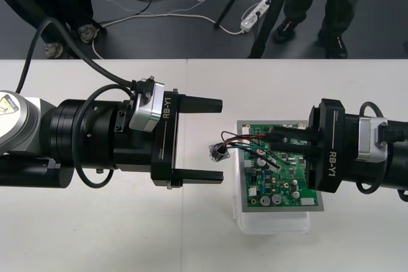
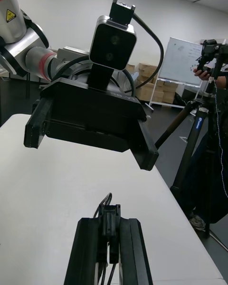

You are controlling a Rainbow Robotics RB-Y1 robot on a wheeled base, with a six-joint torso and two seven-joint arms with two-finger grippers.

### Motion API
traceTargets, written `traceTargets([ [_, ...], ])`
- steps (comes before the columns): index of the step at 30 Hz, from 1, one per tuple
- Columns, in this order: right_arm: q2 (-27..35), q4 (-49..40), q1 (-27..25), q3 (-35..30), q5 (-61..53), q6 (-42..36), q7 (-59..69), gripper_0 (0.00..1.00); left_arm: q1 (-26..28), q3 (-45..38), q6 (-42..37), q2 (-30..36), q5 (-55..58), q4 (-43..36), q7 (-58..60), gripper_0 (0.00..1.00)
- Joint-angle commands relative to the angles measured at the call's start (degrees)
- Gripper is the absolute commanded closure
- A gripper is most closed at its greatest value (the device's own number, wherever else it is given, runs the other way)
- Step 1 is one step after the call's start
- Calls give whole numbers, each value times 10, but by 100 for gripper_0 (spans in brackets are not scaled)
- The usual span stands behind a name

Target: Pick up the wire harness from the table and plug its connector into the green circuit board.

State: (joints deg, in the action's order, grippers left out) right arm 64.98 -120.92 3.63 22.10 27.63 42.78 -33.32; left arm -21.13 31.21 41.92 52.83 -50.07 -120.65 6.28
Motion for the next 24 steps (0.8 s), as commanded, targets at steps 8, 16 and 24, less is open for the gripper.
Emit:
traceTargets([
  [8,-48,-25,29,15,-2,-12,-33,100,-22,8,-23,-11,12,-20,-34,0],
  [16,-49,-30,32,19,-16,-15,-28,100,-22,8,-22,-12,12,-20,-33,0],
  [24,-49,-32,50,41,-16,-23,-26,100,-23,8,-22,-14,13,-20,-31,0],
])
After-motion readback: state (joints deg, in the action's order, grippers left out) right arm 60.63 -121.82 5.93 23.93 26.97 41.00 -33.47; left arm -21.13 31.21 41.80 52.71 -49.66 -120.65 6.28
